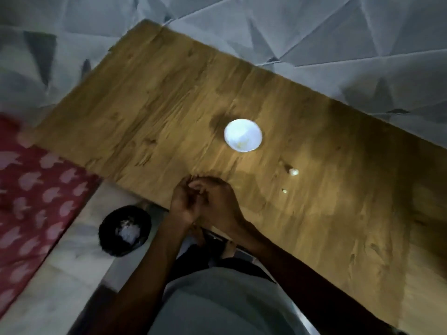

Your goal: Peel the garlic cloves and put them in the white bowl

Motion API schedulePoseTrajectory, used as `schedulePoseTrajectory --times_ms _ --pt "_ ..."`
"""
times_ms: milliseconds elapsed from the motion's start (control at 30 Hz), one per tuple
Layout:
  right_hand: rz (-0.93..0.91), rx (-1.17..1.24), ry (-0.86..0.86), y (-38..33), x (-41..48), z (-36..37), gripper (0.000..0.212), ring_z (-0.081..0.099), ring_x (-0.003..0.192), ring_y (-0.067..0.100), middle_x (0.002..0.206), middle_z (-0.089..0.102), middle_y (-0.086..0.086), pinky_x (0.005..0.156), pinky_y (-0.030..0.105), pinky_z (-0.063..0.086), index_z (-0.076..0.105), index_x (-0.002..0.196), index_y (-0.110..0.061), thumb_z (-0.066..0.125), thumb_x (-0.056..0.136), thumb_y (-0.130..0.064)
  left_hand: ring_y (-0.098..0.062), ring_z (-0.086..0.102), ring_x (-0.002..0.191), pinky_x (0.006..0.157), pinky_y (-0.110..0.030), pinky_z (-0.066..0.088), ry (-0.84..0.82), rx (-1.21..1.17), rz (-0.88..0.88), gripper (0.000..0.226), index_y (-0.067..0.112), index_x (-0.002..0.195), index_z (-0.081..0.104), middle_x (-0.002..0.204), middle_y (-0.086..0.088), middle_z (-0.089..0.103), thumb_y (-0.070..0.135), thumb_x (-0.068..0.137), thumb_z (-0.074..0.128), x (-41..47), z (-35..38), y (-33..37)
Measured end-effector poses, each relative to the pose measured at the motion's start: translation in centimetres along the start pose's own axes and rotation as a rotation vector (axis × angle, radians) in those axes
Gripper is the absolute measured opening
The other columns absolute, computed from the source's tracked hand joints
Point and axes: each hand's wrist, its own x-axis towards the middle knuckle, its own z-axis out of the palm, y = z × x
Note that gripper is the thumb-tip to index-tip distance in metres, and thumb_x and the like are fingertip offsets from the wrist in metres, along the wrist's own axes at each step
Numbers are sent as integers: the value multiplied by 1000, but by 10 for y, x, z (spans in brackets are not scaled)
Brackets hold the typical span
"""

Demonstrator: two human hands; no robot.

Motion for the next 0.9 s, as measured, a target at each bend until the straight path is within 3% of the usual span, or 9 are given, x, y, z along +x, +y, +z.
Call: schedulePoseTrajectory --times_ms 67,133,233,367,500,600,700,800,900 --pt "18 115 -24 -12 1 19 37 68 94 9 103 73 -5 84 30 55 72 107 -18 53 75 -10 -19 68 66 62 -24 56 4 11 42 48 6 69 70 71 -8 67 26 99 38 -19 -22 18" --pt "55 169 -50 -21 3 40 32 67 94 7 103 73 -6 82 29 55 72 107 -18 54 84 -5 -20 69 67 63 -26 58 29 11 91 45 2 69 72 72 -11 69 20 96 40 -36 -41 33" --pt "-3 157 -186 -39 15 94 30 67 98 11 107 73 -3 86 33 55 73 109 -15 50 89 -16 -18 70 66 68 -25 57 152 -55 226 38 0 70 75 73 -11 71 15 90 47 -56 -87 69" --pt "-4 204 -439 -60 30 189 32 66 106 11 112 72 -3 92 28 52 72 108 -18 46 93 -28 -20 71 61 56 -27 59 287 -200 265 46 0 79 73 72 -12 71 12 103 36 -57 -176 123" --pt "138 301 -638 -28 28 312 29 63 107 -3 108 69 -26 92 15 45 68 103 -42 48 99 -21 -26 73 81 69 -33 59 406 -315 246 34 -1 106 60 94 -16 72 15 104 30 -6 -294 169" --pt "302 359 -720 39 14 432 27 59 117 0 120 67 -13 100 14 41 66 115 -30 46 98 -21 -30 61 96 64 -36 59 487 -372 222 40 -5 108 56 108 -20 61 22 104 26 74 -406 195" --pt "395 319 -793 117 6 552 33 54 124 -2 133 61 -5 104 12 37 64 128 -18 44 102 -26 -28 59 104 82 -36 56 467 -425 194 50 -1 120 56 119 -16 59 39 104 31 157 -526 207" --pt "489 230 -881 188 12 658 40 41 125 -9 143 47 -4 97 -3 27 48 144 -10 39 107 -21 -31 47 133 110 -47 39 443 -337 158 70 8 147 39 145 -12 48 58 99 29 222 -615 214" --pt "632 206 -944 243 31 747 53 30 144 21 156 33 14 114 22 26 31 151 -4 36 107 -33 -34 35 141 117 -48 25 326 -503 202 73 11 150 34 136 -18 50 61 98 19 264 -666 233"
